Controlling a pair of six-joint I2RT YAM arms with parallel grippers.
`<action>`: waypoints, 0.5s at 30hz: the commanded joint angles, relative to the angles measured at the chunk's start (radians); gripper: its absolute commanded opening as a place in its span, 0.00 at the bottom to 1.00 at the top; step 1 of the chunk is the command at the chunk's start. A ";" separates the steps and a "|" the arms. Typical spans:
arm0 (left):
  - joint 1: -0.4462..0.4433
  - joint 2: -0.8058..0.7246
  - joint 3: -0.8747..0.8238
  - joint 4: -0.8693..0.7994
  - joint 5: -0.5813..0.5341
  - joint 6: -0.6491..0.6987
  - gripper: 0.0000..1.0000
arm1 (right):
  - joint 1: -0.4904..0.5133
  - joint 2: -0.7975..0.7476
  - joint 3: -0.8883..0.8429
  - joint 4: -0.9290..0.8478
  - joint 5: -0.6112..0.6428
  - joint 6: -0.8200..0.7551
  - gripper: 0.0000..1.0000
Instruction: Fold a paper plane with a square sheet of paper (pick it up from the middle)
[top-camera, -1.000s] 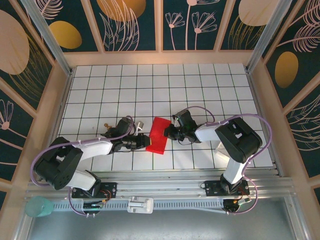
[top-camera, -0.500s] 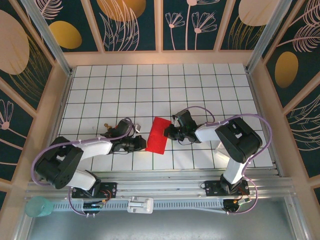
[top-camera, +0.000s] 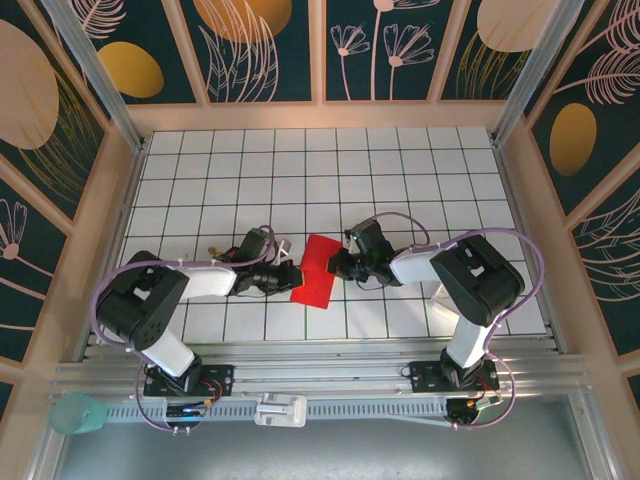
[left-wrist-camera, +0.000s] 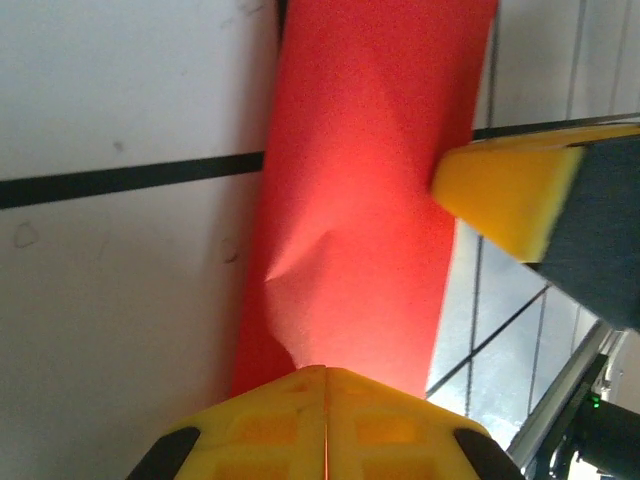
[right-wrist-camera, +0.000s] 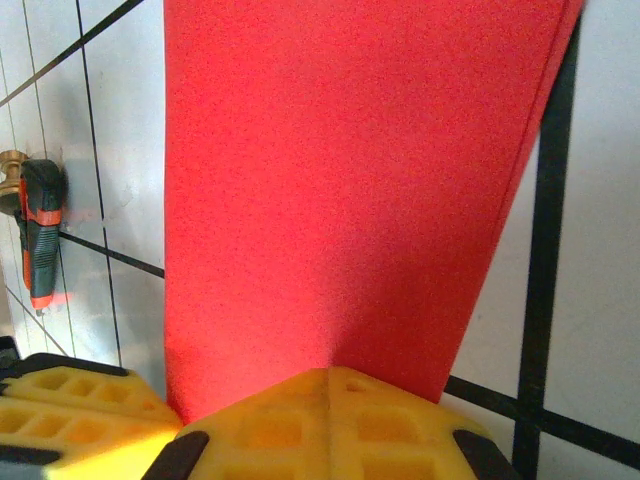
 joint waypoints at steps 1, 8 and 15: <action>0.019 0.006 -0.007 0.005 -0.001 0.012 0.08 | -0.002 0.024 -0.049 -0.133 0.098 -0.024 0.00; 0.031 0.053 -0.025 -0.026 -0.028 0.047 0.06 | -0.001 0.028 -0.046 -0.135 0.097 -0.027 0.00; 0.033 0.064 -0.020 -0.134 -0.090 0.112 0.04 | -0.002 0.018 -0.029 -0.143 0.095 -0.035 0.00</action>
